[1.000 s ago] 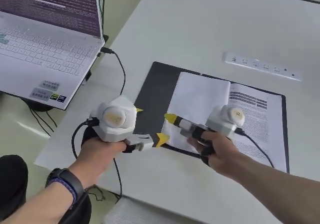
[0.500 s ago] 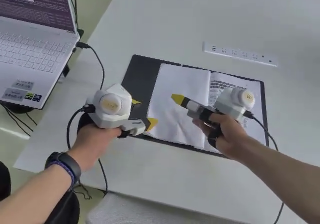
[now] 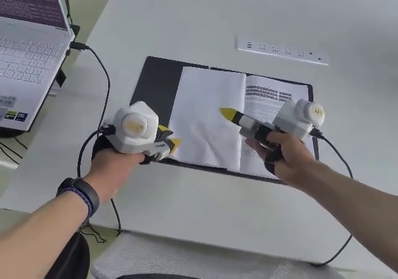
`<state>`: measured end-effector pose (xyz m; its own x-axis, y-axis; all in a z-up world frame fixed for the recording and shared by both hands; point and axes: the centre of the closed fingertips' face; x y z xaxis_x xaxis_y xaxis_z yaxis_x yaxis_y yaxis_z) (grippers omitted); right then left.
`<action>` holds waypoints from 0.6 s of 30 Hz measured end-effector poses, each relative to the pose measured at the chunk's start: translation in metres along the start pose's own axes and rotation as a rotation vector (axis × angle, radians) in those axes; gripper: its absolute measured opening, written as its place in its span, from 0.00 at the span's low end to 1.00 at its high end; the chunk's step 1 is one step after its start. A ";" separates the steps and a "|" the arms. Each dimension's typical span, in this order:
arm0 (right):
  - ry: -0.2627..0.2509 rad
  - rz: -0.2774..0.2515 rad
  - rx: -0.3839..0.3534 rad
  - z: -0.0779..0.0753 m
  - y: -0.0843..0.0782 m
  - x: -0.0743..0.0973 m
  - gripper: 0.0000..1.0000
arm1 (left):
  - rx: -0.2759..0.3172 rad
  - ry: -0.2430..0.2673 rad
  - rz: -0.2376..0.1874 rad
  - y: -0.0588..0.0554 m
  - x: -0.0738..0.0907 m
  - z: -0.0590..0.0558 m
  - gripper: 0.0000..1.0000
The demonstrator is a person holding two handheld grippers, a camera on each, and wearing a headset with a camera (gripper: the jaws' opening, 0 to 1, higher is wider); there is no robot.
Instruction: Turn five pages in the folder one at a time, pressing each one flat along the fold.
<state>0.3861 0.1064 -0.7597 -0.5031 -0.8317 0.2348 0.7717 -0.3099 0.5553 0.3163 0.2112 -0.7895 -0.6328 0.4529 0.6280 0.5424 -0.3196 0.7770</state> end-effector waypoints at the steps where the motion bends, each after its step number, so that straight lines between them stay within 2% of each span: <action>1: -0.001 0.000 -0.002 -0.001 0.000 0.001 0.25 | -0.002 -0.002 0.010 -0.003 -0.001 -0.001 0.13; 6: -0.020 0.001 -0.011 0.002 -0.010 0.011 0.24 | -0.043 -0.006 0.066 -0.023 -0.006 -0.004 0.06; 11: -0.029 0.000 -0.015 0.000 -0.012 0.020 0.23 | -0.071 0.019 0.106 -0.034 -0.007 -0.003 0.00; 12: -0.031 0.001 -0.015 -0.001 -0.012 0.022 0.22 | -0.074 0.019 0.088 -0.031 -0.006 -0.004 0.00; 15: -0.047 -0.007 -0.024 -0.009 -0.013 0.028 0.21 | -0.111 0.033 0.094 -0.032 -0.007 -0.005 0.00; 18: -0.045 -0.020 -0.032 -0.010 -0.011 0.030 0.20 | -0.115 0.041 0.095 -0.032 -0.006 -0.004 0.00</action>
Point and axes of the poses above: the centre of the closed fingertips' face, and the gripper's own axes: x roughly backward along the fingers, z roughly to its left, y roughly out of its top, and after that the axes turned 7 degrees about y, right-handed
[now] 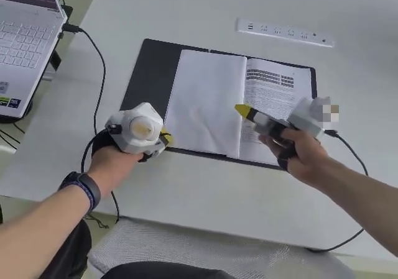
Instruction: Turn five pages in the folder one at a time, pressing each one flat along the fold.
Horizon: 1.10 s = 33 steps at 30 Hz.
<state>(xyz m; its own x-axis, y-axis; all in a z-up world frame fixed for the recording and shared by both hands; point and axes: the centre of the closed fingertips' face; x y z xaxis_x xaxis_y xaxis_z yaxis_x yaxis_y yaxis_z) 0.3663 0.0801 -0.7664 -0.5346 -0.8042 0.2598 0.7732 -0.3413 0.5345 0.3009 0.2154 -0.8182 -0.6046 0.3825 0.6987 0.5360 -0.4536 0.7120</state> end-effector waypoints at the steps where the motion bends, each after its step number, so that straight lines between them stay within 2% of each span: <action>1: 0.001 -0.002 0.000 0.000 0.001 0.000 0.19 | 0.007 0.003 -0.002 0.000 0.001 0.000 0.00; 4: 0.013 -0.004 -0.002 0.001 0.005 -0.003 0.18 | 0.047 0.005 -0.012 0.002 0.003 -0.001 0.00; 7: 0.027 -0.003 0.004 0.002 0.011 -0.009 0.15 | 0.054 0.003 -0.018 0.003 0.006 -0.002 0.00; 12: 0.034 -0.021 -0.015 -0.004 0.023 -0.017 0.10 | 0.066 -0.005 -0.014 0.004 0.008 -0.004 0.00; 16: 0.041 -0.020 -0.013 -0.004 0.029 -0.024 0.07 | 0.100 0.002 -0.011 0.004 0.008 -0.003 0.00; 21: 0.045 -0.028 -0.023 -0.009 0.032 -0.029 0.03 | 0.093 0.010 -0.006 0.004 0.009 -0.003 0.00; 24: 0.036 -0.012 -0.022 -0.013 0.028 -0.032 0.01 | 0.084 0.008 -0.006 0.004 0.008 -0.002 0.00; 26: 0.003 0.009 -0.005 -0.019 0.025 -0.031 0.00 | 0.085 0.005 -0.005 0.004 0.008 -0.001 0.00; 28: 0.009 -0.007 0.000 -0.019 0.027 -0.032 0.00 | 0.086 0.004 -0.004 0.004 0.007 -0.001 0.00; 33: 0.029 -0.009 -0.004 -0.020 0.031 -0.034 0.00 | 0.075 0.009 -0.004 0.003 0.005 0.000 0.00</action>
Point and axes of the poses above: the centre of the closed fingertips' face, and the gripper's own axes: x roughly backward along the fingers, z roughly to its left, y roughly out of its top, and after that the axes turned 7 degrees about y, right-handed
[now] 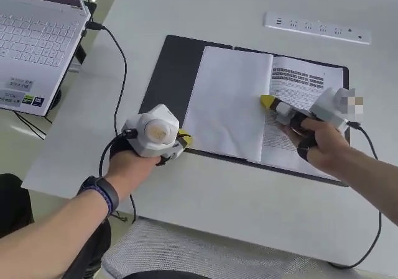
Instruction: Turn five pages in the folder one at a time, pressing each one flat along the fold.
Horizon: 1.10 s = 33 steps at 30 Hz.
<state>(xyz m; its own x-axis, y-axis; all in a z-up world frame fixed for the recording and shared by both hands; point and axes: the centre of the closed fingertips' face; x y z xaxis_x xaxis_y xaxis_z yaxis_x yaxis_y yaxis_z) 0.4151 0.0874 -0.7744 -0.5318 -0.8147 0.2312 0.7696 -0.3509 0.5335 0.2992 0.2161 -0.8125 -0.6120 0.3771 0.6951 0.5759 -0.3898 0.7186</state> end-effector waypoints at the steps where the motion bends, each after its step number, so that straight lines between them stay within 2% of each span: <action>1: -0.001 -0.002 -0.001 -0.001 0.002 -0.001 0.00 | -0.002 0.001 0.000 0.000 0.000 0.000 0.00; 8: 0.001 -0.024 -0.016 -0.006 0.015 -0.010 0.00 | 0.010 0.001 -0.001 -0.002 -0.006 0.004 0.00; 13: -0.004 -0.048 -0.045 -0.017 0.027 -0.018 0.00 | 0.015 0.000 -0.001 -0.003 -0.008 0.005 0.00; 16: -0.009 -0.068 -0.054 -0.020 0.034 -0.022 0.00 | 0.018 0.001 -0.002 -0.002 -0.006 0.004 0.00; 18: -0.014 -0.081 -0.054 -0.032 0.043 -0.029 0.00 | 0.023 0.004 0.000 -0.001 -0.004 0.002 0.00; 23: -0.035 -0.104 -0.062 -0.052 0.058 -0.041 0.00 | 0.032 0.012 -0.007 0.001 -0.001 0.001 0.00; 26: -0.045 -0.124 -0.057 -0.054 0.065 -0.045 0.00 | 0.067 -0.003 -0.014 0.001 0.001 0.002 0.00; 27: -0.052 -0.150 -0.080 -0.061 0.071 -0.048 0.00 | 0.065 -0.005 -0.016 0.001 0.001 0.001 0.00; 33: -0.058 -0.213 -0.123 -0.078 0.086 -0.057 0.00 | 0.049 -0.002 -0.014 0.004 0.004 -0.002 0.00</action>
Point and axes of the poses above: the centre of the closed fingertips' face, and the gripper's own axes: x roughly backward along the fingers, z roughly to its left, y roughly out of its top, and after that the axes turned 7 degrees about y, right-handed
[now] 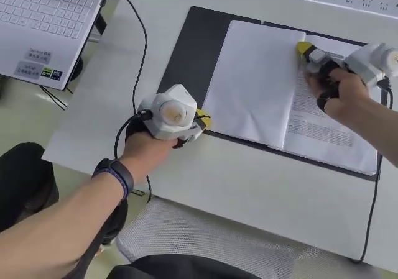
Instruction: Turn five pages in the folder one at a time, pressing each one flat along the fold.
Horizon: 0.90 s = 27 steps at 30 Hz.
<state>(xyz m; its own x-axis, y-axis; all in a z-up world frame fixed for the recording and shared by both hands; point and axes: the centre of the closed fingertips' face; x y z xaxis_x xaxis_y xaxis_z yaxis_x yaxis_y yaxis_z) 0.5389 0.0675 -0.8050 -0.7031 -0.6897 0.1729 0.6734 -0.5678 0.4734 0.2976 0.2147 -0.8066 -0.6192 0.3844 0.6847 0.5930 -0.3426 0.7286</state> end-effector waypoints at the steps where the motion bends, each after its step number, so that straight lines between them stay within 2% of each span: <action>1: -0.003 -0.009 -0.005 -0.001 0.002 -0.001 0.00 | 0.011 0.000 -0.002 0.001 0.001 0.000 0.00; 4: -0.010 -0.033 0.006 -0.004 0.006 -0.007 0.00 | 0.019 0.002 -0.002 0.001 0.001 0.000 0.00; 9: -0.030 -0.106 -0.045 -0.012 0.021 -0.015 0.00 | 0.016 -0.001 0.000 0.001 0.001 0.000 0.00; 12: -0.034 -0.120 -0.053 -0.014 0.024 -0.019 0.00 | 0.016 -0.001 0.001 0.001 0.001 0.000 0.00; 16: -0.018 -0.108 -0.074 -0.014 0.025 -0.021 0.00 | 0.011 0.003 0.005 0.001 0.000 0.001 0.00; 22: -0.015 -0.085 -0.021 -0.007 0.019 -0.018 0.00 | 0.009 0.001 0.007 0.002 0.002 0.000 0.00; 27: 0.030 -0.020 -0.028 -0.002 0.008 -0.009 0.00 | 0.010 0.004 0.008 0.002 0.002 -0.001 0.00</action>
<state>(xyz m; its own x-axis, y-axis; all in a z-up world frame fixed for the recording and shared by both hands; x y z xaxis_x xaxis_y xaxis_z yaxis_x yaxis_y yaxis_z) 0.5510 0.0685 -0.8046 -0.7098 -0.6910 0.1371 0.6655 -0.5939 0.4521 0.2977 0.2141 -0.8040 -0.6163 0.3782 0.6908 0.6031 -0.3373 0.7228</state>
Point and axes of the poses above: the centre of the closed fingertips' face, and the gripper's own axes: x roughly backward along the fingers, z roughly to its left, y roughly out of its top, and after that the axes turned 7 degrees about y, right-handed
